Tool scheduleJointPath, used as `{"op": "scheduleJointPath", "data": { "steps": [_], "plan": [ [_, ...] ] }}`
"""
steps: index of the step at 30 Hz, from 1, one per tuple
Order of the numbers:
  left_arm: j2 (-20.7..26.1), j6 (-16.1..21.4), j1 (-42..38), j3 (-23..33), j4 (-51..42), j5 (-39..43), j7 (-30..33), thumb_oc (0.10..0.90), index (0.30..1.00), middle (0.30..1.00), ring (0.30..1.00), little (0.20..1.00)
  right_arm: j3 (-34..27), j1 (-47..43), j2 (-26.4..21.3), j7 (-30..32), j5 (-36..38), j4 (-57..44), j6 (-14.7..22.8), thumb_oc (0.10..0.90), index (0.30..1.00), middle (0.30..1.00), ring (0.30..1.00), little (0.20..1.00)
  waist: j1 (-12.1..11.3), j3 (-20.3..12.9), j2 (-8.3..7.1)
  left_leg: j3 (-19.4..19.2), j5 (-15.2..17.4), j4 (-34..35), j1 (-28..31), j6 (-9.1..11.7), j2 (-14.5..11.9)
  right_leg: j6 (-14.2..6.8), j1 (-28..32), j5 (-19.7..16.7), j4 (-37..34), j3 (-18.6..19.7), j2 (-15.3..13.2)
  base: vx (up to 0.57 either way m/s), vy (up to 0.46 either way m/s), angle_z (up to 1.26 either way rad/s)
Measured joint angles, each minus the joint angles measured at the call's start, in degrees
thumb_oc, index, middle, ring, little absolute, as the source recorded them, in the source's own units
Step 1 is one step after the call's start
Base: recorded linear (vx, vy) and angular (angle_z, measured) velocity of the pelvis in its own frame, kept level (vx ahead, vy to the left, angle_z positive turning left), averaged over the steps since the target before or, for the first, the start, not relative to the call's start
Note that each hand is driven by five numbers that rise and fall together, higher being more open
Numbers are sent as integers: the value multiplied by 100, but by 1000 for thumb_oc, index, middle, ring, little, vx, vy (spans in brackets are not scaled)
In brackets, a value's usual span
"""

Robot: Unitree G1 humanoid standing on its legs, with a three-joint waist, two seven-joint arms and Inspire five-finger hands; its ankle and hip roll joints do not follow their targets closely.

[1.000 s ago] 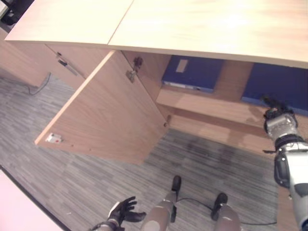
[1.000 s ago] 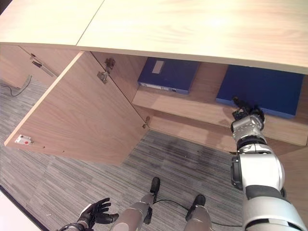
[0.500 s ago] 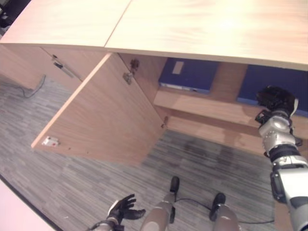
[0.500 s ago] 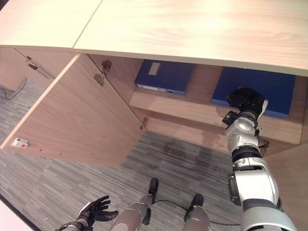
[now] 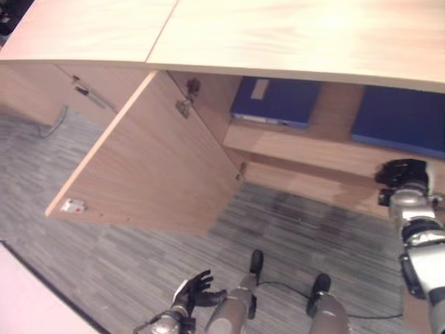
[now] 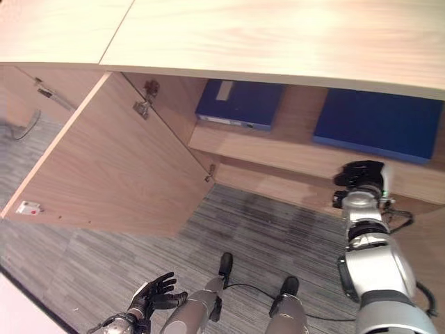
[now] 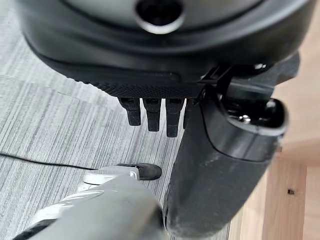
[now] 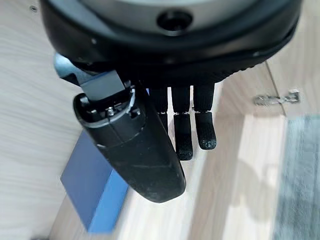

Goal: Put the empty folder in the office cabinet

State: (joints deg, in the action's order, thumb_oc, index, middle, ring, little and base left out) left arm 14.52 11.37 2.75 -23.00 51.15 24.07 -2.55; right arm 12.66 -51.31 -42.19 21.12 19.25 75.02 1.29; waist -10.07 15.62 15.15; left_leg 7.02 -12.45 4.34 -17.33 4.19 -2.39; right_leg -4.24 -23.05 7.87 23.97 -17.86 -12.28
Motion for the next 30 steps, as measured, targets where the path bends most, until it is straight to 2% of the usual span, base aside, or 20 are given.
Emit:
{"op": "scheduleJointPath", "data": {
  "steps": [5, 7, 10, 21, 30],
  "plan": [
    [38, 60, 79, -6, -22, -42, -70, 800, 900, 900, 900, 900, 13, -170, -569, 1, -128, 21, 0, 400, 300, 300, 300, 300, -95, 19, 69, 39, -32, -2, -159, 37, 54, 9, -251, 139, 252, -1, -75, -2, -11, 5],
    [38, 27, 82, -37, -2, -113, -61, 800, 900, 900, 900, 900, 115, -350, -734, 3, -131, 183, -1, 400, 300, 300, 300, 300, -102, 67, 145, 56, -41, -1, -176, 50, 51, 18, -272, 153, 291, -12, -75, 14, -11, 3],
    [45, -1, 139, -35, 4, -226, -63, 800, 900, 900, 900, 900, 230, -391, -841, -2, -133, 244, -16, 400, 300, 300, 300, 300, -104, 74, 191, 104, -42, -1, -195, 52, 58, 74, -297, 183, 352, -44, -97, 13, -8, 7],
    [80, 3, 138, -48, -30, -235, -73, 800, 900, 900, 900, 900, 239, -825, -904, -5, -127, 397, -20, 400, 300, 300, 300, 300, -119, 115, 157, 131, -53, -1, -335, 68, 81, 83, -491, 261, 520, -47, -143, 7, -16, 2],
    [275, 10, 149, -161, -232, -224, -168, 800, 900, 900, 900, 900, 481, -1208, -1241, -10, -122, 423, -27, 400, 300, 300, 300, 300, -129, 296, 178, 136, -117, -2, -564, 93, 175, 107, -888, 379, 893, 8, -306, -1, -2, 2]
  ]
}}
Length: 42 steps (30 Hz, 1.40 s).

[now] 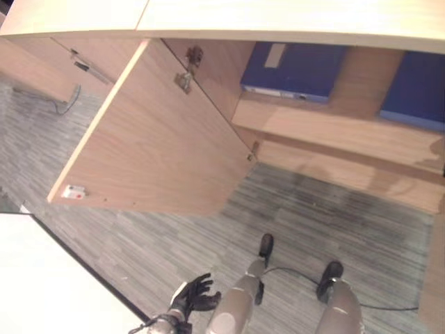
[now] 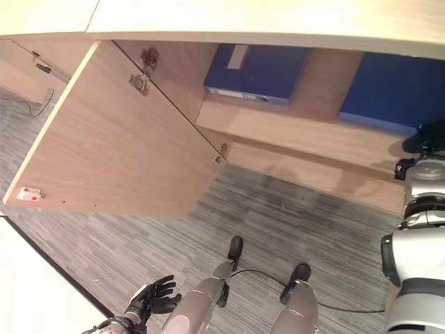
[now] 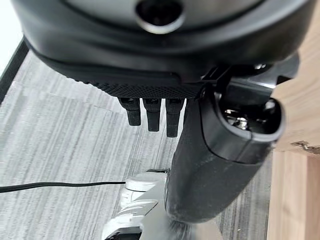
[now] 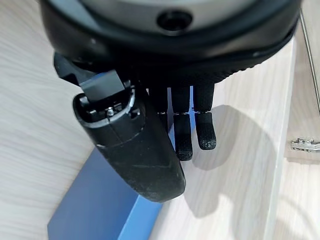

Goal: Put the empty folder in the office cabinet

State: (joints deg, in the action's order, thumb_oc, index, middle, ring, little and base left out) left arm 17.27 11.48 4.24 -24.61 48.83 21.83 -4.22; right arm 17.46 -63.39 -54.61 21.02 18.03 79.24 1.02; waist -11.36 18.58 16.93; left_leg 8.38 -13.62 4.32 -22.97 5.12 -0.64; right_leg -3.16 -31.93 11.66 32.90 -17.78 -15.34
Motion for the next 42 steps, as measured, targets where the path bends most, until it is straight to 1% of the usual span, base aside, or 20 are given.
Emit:
{"op": "scheduleJointPath", "data": {
  "steps": [5, 6, 7, 8, 9, 11, 18, 24, 26, 27, 29, 33, 35, 36, 37, 38, 39, 40, 41, 42],
  "plan": [
    [3, 27, -1, 1, -28, 5, -11, 800, 900, 900, 900, 900, 138, -274, -38, 2, 7, 0, -5, 400, 300, 300, 300, 300, -8, 75, 56, -15, -48, 0, -200, 33, 11, 26, -308, 50, 193, 58, -38, 14, -12, 0],
    [5, 28, -3, -8, -44, 8, -11, 800, 900, 900, 900, 900, 200, -337, -45, 1, 9, 10, -4, 400, 300, 300, 300, 300, -10, 86, 71, -15, -43, 1, -239, 28, -10, -8, -377, 139, 262, 64, -45, 77, -56, 10],
    [32, 17, -11, -26, -100, 19, -11, 800, 900, 900, 900, 900, 286, -469, -75, 1, 11, 138, -6, 400, 300, 300, 300, 300, 3, 132, 50, 9, -44, 5, -275, 47, 79, 11, -493, 193, 469, 114, -161, -3, -11, 10],
    [32, 17, -11, -26, -100, 19, -11, 800, 900, 900, 900, 900, 286, -469, -75, 1, 11, 138, -6, 400, 300, 300, 300, 300, 3, 132, 50, 9, -44, 5, -275, 47, 79, 11, -493, 193, 469, 114, -161, 91, -69, 8],
    [28, 41, -1, -47, -185, 31, -1, 800, 900, 900, 900, 900, 371, -653, -185, 29, 8, 147, 53, 400, 300, 300, 300, 300, -47, 221, 102, -13, -99, 4, -330, 58, 85, 104, -612, 200, 548, 149, -155, -9, -38, 1],
    [30, 53, 2, -52, -229, 33, -1, 800, 900, 900, 900, 900, 378, -771, -280, 49, 9, 142, 82, 400, 300, 300, 300, 300, -125, 229, 128, 1, -132, 5, -415, 104, 80, 142, -764, 247, 677, 154, -156, -16, -27, 2],
    [33, 109, 3, -47, -286, 59, 5, 800, 900, 900, 900, 900, 417, -926, -322, 177, 16, 139, 202, 400, 300, 300, 300, 300, -123, 226, 135, 68, -215, 5, -616, 187, 82, 231, -1038, 338, 917, 137, -199, -10, -13, 4],
    [39, 97, -11, -95, -328, 228, 4, 800, 900, 900, 900, 900, 497, -1252, -403, 129, 135, 173, 157, 400, 300, 300, 300, 300, -130, 225, 152, 165, -190, 9, -802, 226, 109, 342, -1279, 339, 1069, 94, -256, -14, -16, 4],
    [39, 102, -27, -111, -326, 230, 1, 800, 900, 900, 900, 900, 846, -1804, -468, -1, 317, 503, -190, 400, 300, 300, 300, 300, -91, 228, 179, 278, -188, 13, -812, 230, 155, 385, -1266, 311, 1066, 66, -338, -13, -11, 7],
    [36, 95, -32, -111, -321, 241, -4, 800, 900, 900, 900, 900, 1241, -2089, -493, -56, 421, 612, -407, 400, 300, 300, 300, 300, -47, 250, 189, 301, -193, 11, -817, 226, 190, 383, -1272, 311, 1084, 64, -341, -3, -31, 9],
    [37, 91, -51, -117, -297, 248, -3, 800, 900, 900, 900, 900, 1577, -2527, -488, -190, 540, 762, -675, 400, 300, 300, 300, 300, 36, 283, 192, 293, -278, 12, -807, 193, 224, 324, -1263, 274, 1061, 101, -348, -10, -42, 2],
    [33, 96, -120, -109, -273, 251, -5, 800, 900, 900, 900, 900, 1681, -2660, -490, -202, 659, 881, -710, 400, 300, 300, 300, 300, 43, 319, 145, 311, -364, 11, -774, 202, 204, 301, -1205, 242, 1029, 103, -313, -7, -17, 0],
    [23, 36, -167, -85, -192, 256, 1, 800, 900, 900, 900, 900, 1339, -2403, -464, -194, 831, 804, -559, 400, 300, 300, 300, 300, 117, 368, 77, 389, -372, 4, -556, 211, 102, 305, -857, 189, 871, -18, -212, -37, 12, 3],
    [-17, 10, -165, -32, -148, 266, 43, 800, 900, 900, 900, 900, 1326, -2067, -435, -62, 919, 395, -340, 400, 300, 300, 300, 300, 197, 392, 45, 453, -327, -11, -485, 206, 57, 248, -705, 225, 779, -65, -154, 21, -10, 4],
    [-27, -12, -214, 21, -17, 274, 88, 800, 900, 900, 900, 900, 1106, -1737, -405, -25, 923, 29, -159, 400, 300, 300, 300, 300, 270, 406, -22, 455, -288, -43, -437, 205, 27, 360, -611, 91, 694, -109, -148, 42, -7, -2],
    [-42, -25, -285, 55, 96, 269, 123, 800, 900, 900, 900, 900, 868, -1452, -375, -10, 942, -298, -18, 400, 300, 300, 300, 300, 301, 409, -60, 458, -237, -129, -434, 225, 3, 368, -510, 79, 607, -205, -130, 40, 8, -12],
    [-20, -39, -343, 86, 233, 266, 129, 800, 900, 900, 900, 900, 724, -1261, -241, -34, 952, -411, 112, 400, 300, 300, 300, 300, 315, 363, -99, 453, -62, -131, -376, 195, -9, 249, -431, 186, 560, -246, -104, -36, 83, -22],
    [-26, -40, -354, 209, 272, 265, 163, 800, 900, 900, 900, 900, 357, -883, 60, 57, 1025, -818, 158, 400, 300, 300, 300, 300, 350, 332, -272, 487, 68, -261, -374, 178, -14, 278, -319, 7, 303, -257, -54, -32, 100, -32],
    [-27, -64, -385, 248, 329, 264, 163, 800, 900, 900, 900, 900, -20, -488, 154, 128, 1034, -1186, 255, 400, 300, 300, 300, 300, 330, 333, -357, 483, 114, -332, -300, 142, -5, 268, -219, -52, 214, -315, -49, 99, 59, -39],
    [-32, -99, -403, 273, 384, 263, 168, 800, 900, 900, 900, 900, -469, 48, 445, 155, 1062, -1550, 370, 400, 300, 300, 300, 300, 347, 321, -462, 501, 104, -347, -147, 123, -29, 231, -6, -99, 75, -349, -12, 113, 36, -19]
  ]
}}
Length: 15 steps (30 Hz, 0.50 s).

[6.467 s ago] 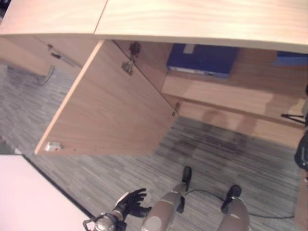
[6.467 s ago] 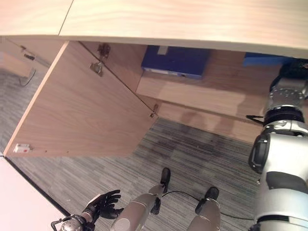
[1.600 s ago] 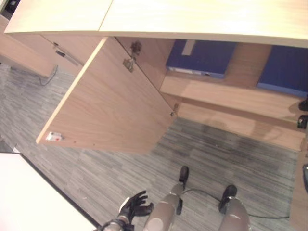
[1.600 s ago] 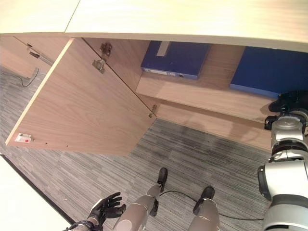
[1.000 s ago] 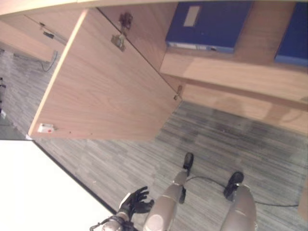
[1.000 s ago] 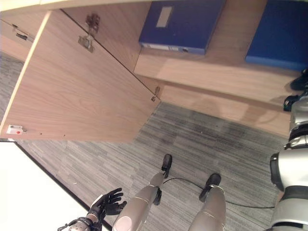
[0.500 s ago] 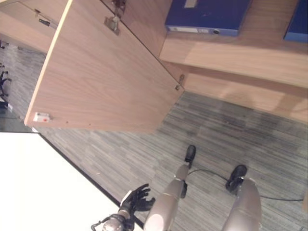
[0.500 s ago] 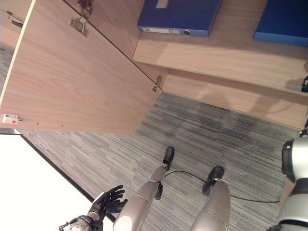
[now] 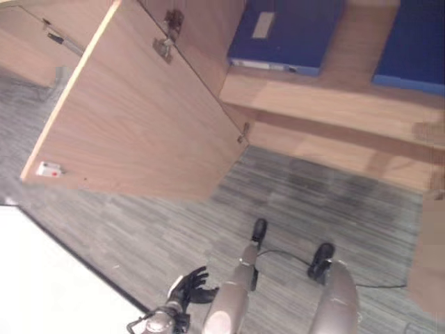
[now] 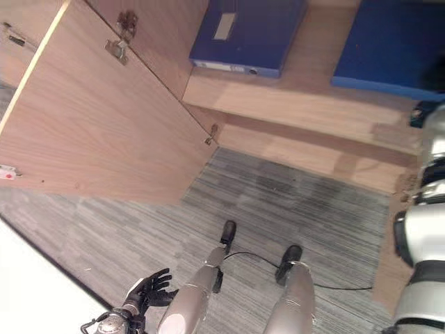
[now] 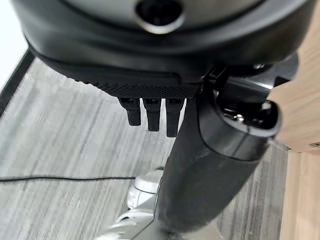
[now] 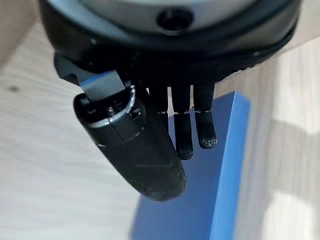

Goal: Put the empty folder in the office cabinet

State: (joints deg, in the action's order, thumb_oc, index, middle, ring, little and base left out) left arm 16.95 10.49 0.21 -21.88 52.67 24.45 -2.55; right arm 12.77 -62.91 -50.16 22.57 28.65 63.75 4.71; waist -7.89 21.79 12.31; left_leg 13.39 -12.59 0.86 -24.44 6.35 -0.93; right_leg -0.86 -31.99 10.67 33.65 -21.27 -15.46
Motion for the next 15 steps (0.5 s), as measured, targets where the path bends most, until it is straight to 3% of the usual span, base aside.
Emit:
{"op": "scheduleJointPath", "data": {
  "steps": [3, 7, 11, 13, 14, 15],
  "plan": [
    [-124, -90, -115, 165, 159, 1, 83, 800, 900, 900, 900, 900, -472, 1010, 614, 140, 75, -402, 69, 400, 300, 300, 300, 300, 110, -45, -51, 46, 63, 85, 473, -78, 9, -159, 657, -80, -422, 50, 137, 99, 42, 6],
    [-311, -167, -190, 396, 261, 0, 203, 800, 900, 900, 900, 900, -1133, 2528, 2168, 159, 78, -1163, 262, 400, 300, 300, 300, 300, 159, -283, -329, -75, 127, 192, 897, -168, -15, -215, 1210, -384, -1012, 119, 281, 28, 51, -12],
    [-501, -185, -328, 558, 350, 4, 250, 800, 900, 900, 900, 900, -1151, 3310, 2850, 157, 82, -1318, 261, 400, 300, 300, 300, 300, 240, -380, -411, -237, 183, 268, 1133, -255, -15, -350, 1624, -685, -1654, 204, 383, 33, 65, -18],
    [-578, -192, -337, 782, 534, -1, 363, 800, 900, 900, 900, 900, -1180, 3952, 3345, 132, 82, -1669, 286, 400, 300, 300, 300, 300, 323, -443, -556, -403, 242, 365, 1429, -323, -49, -435, 2035, -931, -2171, 290, 493, 39, 79, -36],
    [-603, -194, -336, 813, 591, -1, 383, 800, 900, 900, 900, 900, -1124, 4099, 3462, 121, 83, -1682, 293, 532, 498, 498, 498, 498, 389, -474, -616, -440, 271, 369, 1515, -340, -49, -476, 2173, -997, -2343, 338, 528, 41, 75, -36],
    [-611, -215, -340, 862, 618, -3, 476, 800, 900, 900, 900, 900, -1089, 4306, 3591, 101, 81, -1723, 316, 590, 585, 585, 585, 585, 460, -520, -695, -511, 317, 370, 1606, -363, -45, -486, 2338, -1090, -2567, 349, 550, 55, 82, -29]
  ]
}}
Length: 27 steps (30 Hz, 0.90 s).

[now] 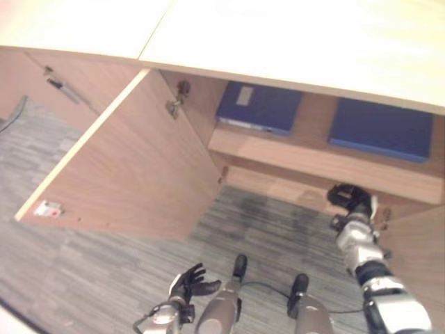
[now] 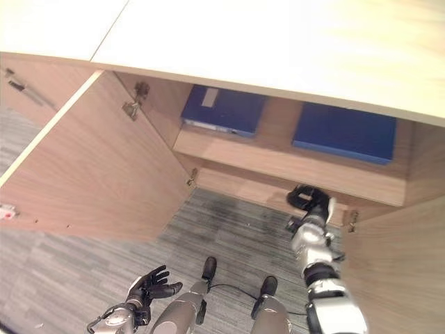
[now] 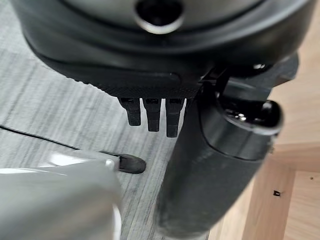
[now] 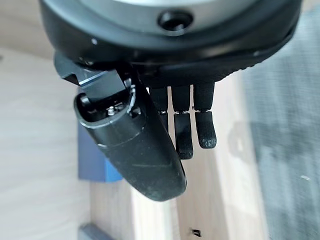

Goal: Put the empty folder in the office cabinet

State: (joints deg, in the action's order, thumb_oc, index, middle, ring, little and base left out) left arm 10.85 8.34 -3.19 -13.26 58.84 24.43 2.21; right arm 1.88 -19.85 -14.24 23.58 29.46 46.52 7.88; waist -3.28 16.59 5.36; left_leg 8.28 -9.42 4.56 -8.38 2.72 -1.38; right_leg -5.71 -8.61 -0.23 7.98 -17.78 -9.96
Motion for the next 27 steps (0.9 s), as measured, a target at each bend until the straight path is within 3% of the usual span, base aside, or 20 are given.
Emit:
{"op": "scheduleJointPath", "data": {
  "steps": [1, 4, 7, 13, 16, 17, 19, 20, 21, 22, 23, 27],
  "plan": [
    [5, -47, 8, 66, 73, 0, 15, 800, 900, 900, 900, 900, 89, 344, 171, -43, 1, -114, 0, 800, 900, 900, 900, 900, 28, -91, -140, -38, 58, 2, 134, -10, 5, -18, 225, -110, -251, 17, 26, 44, 84, -25],
    [-12, -84, -40, 135, 211, 3, 115, 800, 900, 900, 900, 900, 224, 833, 376, -224, 9, -128, -6, 800, 900, 900, 900, 900, 179, -358, -418, -186, 148, 3, 285, -25, 31, -93, 467, -292, -668, 148, 56, 44, 94, -25],
    [-51, -87, -16, 183, 210, 1, 130, 800, 900, 900, 900, 900, 404, 1190, 324, -435, 9, -262, -28, 800, 900, 900, 900, 900, 283, -486, -531, -295, 254, 5, 469, -17, 61, -115, 737, -431, -930, 207, 51, 20, 74, -17],
    [-39, -92, 149, 360, -57, 9, 222, 800, 900, 900, 900, 900, 750, 1551, 184, -917, -28, -710, -199, 800, 900, 900, 900, 900, 297, -689, -568, -322, 309, 6, 698, -87, 69, -81, 929, -447, -878, 226, 30, -5, 72, -2],
    [-12, -167, 257, 399, -351, 14, 249, 800, 900, 900, 900, 900, 845, 1619, 145, -1151, -285, -902, -241, 800, 900, 900, 900, 900, 237, -699, -575, -238, 325, -23, 752, -120, 129, -197, 962, -189, -453, 242, -38, -60, -33, 21],
    [-31, -229, 287, 375, -566, 16, 247, 800, 900, 900, 900, 900, 854, 1824, 41, -1188, -350, -1053, -247, 800, 900, 900, 900, 900, 211, -698, -540, 7, 340, -64, 735, -151, 120, -201, 963, -88, -247, 304, -4, -63, -18, 92],
    [-12, -88, 305, 312, -892, 26, 228, 800, 900, 900, 900, 900, 813, 2145, -41, -1269, -459, -1126, -256, 800, 900, 900, 900, 900, 336, -716, -518, 543, 252, -65, 735, -189, 119, -243, 965, 325, 147, 1187, 221, -82, -29, 154],
    [121, 7, 210, 319, -1015, 84, 220, 800, 900, 900, 900, 900, 824, 2227, -6, -1341, -466, -1036, -283, 800, 900, 900, 900, 900, 296, -740, -589, 956, 70, -4, 583, -167, 139, -83, 931, 658, 151, 2220, 629, -129, -153, 155],
    [160, 6, 126, 285, -975, 131, 220, 800, 900, 900, 900, 900, 815, 2227, -4, -1366, -467, -1000, -291, 800, 900, 900, 900, 900, 333, -767, -633, 1086, 67, -5, 520, -114, 148, 39, 950, 690, 88, 2290, 704, -94, -140, 129],
    [186, 11, 125, 264, -972, 141, 238, 800, 900, 900, 900, 900, 816, 2188, -9, -1364, -468, -980, -320, 800, 900, 900, 900, 900, 255, -762, -553, 1148, 19, 23, 452, -170, 92, 100, 1006, 646, 26, 2145, 768, -78, -159, 88],
    [193, 7, 128, 223, -969, 126, 254, 800, 900, 900, 900, 900, 823, 2191, -55, -1359, -536, -978, -316, 800, 900, 900, 900, 900, 172, -786, -403, 1327, -32, 13, 334, -40, 46, 188, 1129, 492, -222, 1848, 851, -37, -106, 75],
    [179, -10, 251, 99, -1009, 126, 361, 800, 900, 900, 900, 900, 867, 2242, -134, -1396, -751, -1003, -353, 800, 900, 900, 900, 900, 53, -820, -202, 1433, 127, 12, 135, -138, -102, 322, 1400, 346, -556, 1214, 1018, -148, -119, 88]
  ]
}}
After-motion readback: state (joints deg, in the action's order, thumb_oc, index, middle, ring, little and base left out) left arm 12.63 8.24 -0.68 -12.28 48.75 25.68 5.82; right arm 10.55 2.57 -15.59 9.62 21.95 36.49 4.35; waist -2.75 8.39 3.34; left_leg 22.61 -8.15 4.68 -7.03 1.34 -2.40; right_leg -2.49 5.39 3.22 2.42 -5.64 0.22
